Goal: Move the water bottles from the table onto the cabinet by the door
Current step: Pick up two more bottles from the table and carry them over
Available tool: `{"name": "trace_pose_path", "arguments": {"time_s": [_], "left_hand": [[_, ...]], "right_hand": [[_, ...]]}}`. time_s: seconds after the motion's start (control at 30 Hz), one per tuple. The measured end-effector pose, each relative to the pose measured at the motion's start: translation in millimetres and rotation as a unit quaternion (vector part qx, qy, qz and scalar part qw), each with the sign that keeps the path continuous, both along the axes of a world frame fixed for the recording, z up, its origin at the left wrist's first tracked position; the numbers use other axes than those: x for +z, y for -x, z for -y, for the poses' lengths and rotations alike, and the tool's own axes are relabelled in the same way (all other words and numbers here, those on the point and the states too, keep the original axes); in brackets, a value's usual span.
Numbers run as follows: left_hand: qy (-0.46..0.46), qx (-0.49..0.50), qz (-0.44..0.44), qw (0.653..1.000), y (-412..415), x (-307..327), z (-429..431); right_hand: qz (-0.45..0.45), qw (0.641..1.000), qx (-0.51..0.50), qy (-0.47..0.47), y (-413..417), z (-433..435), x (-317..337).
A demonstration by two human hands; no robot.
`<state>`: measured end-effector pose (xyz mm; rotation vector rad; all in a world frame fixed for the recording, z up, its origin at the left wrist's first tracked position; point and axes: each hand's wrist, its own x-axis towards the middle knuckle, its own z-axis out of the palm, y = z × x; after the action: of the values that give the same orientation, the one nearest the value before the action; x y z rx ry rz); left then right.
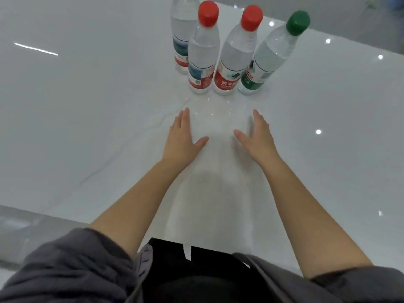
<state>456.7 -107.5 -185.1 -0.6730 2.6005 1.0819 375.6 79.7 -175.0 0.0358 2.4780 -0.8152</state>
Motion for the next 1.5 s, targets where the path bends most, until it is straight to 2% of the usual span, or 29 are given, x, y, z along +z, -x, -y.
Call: {"name": "trace_pose_path", "arguments": {"time_s": [0.27,0.43,0.6,0.87,1.07,1.27,1.5], "left_hand": [[-0.091,0.106,-0.089,0.986,78,-7,20],[-0.114,0.14,-0.142,0.973,107,-13,27],[-0.091,0.159,-0.174,0.968,116,-14,32],[-0.102,0.027,-0.137,0.985,97,-17,45],[-0.157,-0.022,-0.132,0.978,104,-10,48],[-0.154,-0.097,-0.112,0.977,84,-8,48],[-0.144,-0.207,-0.073,0.965,19,-6,33]], "right_hand": [[-0.072,0.967,-0.184,0.162,61,18,-7],[-0.115,0.943,-0.211,0.228,92,32,-10],[-0.141,0.938,-0.217,0.229,109,39,-18],[-0.111,0.952,-0.186,0.217,81,27,-30],[-0.096,0.948,-0.232,0.196,68,35,-26],[-0.1,0.942,-0.265,0.178,0,36,-29],[-0.079,0.918,-0.345,0.181,-110,31,-8]]}}
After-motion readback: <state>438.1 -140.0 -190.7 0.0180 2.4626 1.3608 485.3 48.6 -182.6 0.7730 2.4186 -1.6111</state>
